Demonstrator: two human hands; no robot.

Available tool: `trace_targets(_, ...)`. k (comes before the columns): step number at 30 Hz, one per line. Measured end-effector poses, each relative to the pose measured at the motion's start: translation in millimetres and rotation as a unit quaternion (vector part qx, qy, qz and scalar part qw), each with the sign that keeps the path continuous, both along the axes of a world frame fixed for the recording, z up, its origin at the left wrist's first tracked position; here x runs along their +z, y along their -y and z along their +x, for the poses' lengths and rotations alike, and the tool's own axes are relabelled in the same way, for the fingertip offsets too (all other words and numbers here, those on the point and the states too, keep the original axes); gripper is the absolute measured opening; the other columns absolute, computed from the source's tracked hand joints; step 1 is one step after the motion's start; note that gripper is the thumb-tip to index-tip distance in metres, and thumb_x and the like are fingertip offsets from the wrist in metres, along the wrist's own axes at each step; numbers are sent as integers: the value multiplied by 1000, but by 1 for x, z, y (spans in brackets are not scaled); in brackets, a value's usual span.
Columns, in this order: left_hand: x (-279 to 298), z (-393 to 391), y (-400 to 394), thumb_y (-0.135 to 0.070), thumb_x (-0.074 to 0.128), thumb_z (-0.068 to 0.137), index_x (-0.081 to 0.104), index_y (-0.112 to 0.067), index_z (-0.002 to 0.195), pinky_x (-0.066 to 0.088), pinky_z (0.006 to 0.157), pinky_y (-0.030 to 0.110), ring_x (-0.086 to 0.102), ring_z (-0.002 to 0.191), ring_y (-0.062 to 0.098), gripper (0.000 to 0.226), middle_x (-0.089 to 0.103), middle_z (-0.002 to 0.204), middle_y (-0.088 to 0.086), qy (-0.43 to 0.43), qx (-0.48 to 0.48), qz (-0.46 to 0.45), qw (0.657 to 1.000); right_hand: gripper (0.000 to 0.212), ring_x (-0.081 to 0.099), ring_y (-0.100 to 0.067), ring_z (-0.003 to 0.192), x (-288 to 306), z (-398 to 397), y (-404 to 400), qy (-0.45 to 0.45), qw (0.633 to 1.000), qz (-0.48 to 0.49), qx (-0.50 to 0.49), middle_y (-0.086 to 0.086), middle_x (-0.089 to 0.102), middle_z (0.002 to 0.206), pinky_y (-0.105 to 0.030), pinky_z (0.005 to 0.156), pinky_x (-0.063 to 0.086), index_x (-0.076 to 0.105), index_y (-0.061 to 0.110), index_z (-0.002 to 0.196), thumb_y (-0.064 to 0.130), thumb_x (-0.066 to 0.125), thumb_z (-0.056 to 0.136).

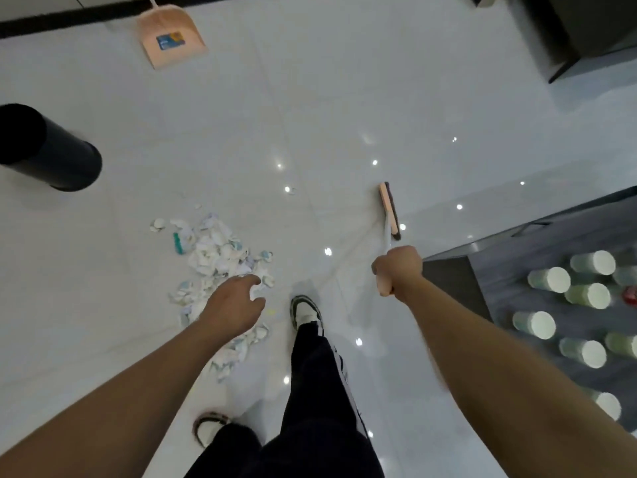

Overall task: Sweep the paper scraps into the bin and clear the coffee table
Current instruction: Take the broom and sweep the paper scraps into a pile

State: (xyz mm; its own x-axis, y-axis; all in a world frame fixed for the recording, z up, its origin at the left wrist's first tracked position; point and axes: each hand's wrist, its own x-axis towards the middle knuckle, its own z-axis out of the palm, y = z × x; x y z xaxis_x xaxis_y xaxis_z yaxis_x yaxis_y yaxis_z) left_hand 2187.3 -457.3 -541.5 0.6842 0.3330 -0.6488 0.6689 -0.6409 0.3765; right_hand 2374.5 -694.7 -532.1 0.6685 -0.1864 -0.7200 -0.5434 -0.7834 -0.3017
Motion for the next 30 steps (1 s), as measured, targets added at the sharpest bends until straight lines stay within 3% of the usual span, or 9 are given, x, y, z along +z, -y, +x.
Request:
trace_targets(9,20,-21,-16,-31,58,90,53,-22,133,37,91,29,51,118,22,45,56,129,6,-17,109,6,994,18,41,-10,23,0,-26,-56,-47,970,7,240,3,36,30,-12,31,25,38,12,64,-2,49,69)
trace_targets(11,25,-43,-20,-32,58,89,55,-23,131,40,90,29,54,116,23,44,58,127,6,-15,140,8,990,20,40,-14,33,2,-45,-72,-47,956,18,290,4,36,37,-15,35,28,37,13,62,-2,49,69)
trace_targets(13,29,-68,-23,-32,59,88,56,-23,131,40,86,28,55,113,23,43,59,125,5,-12,167,11,986,12,49,-19,43,9,-70,-87,-54,941,36,331,-2,50,49,-24,40,44,48,10,68,-1,49,71)
trace_targets(15,31,-96,-27,-32,59,88,56,-23,130,39,85,27,55,115,23,43,59,126,6,-9,190,12,982,24,68,-29,70,18,-96,-102,-69,927,41,366,-15,68,85,-36,61,59,65,1,99,-1,55,77)
trace_targets(17,34,-123,-33,-32,57,88,55,-23,132,38,87,27,53,118,23,44,57,129,6,-7,206,10,978,40,70,-34,90,24,-123,-115,-82,916,41,391,-22,67,107,-38,70,59,61,-8,118,-1,57,79)
trace_targets(19,37,-150,-40,-32,56,88,54,-24,132,37,84,26,52,118,23,45,56,131,5,-5,226,14,974,36,66,-34,76,33,-147,-127,-83,901,66,420,-27,67,90,-33,57,47,65,-12,107,-5,58,73)
trace_targets(22,39,-186,-51,-31,57,87,55,-23,132,39,85,27,53,118,24,45,56,133,6,5,251,16,968,16,39,-21,54,49,-171,-140,-80,899,81,422,-25,43,65,-33,53,29,63,-7,84,-6,63,68)
trace_targets(25,44,-216,-62,-33,57,89,54,-22,133,42,88,29,53,118,26,46,55,132,8,11,257,14,966,40,36,-20,48,62,-187,-148,-84,924,81,364,-12,44,66,-29,50,32,58,-23,103,-8,67,67)
trace_targets(30,48,-243,-82,-31,58,88,53,-21,134,42,88,29,54,117,27,47,56,130,10,29,301,21,953,59,42,-24,58,68,-193,-187,-44,913,101,393,-13,46,71,-35,58,35,45,-23,120,-7,63,66)
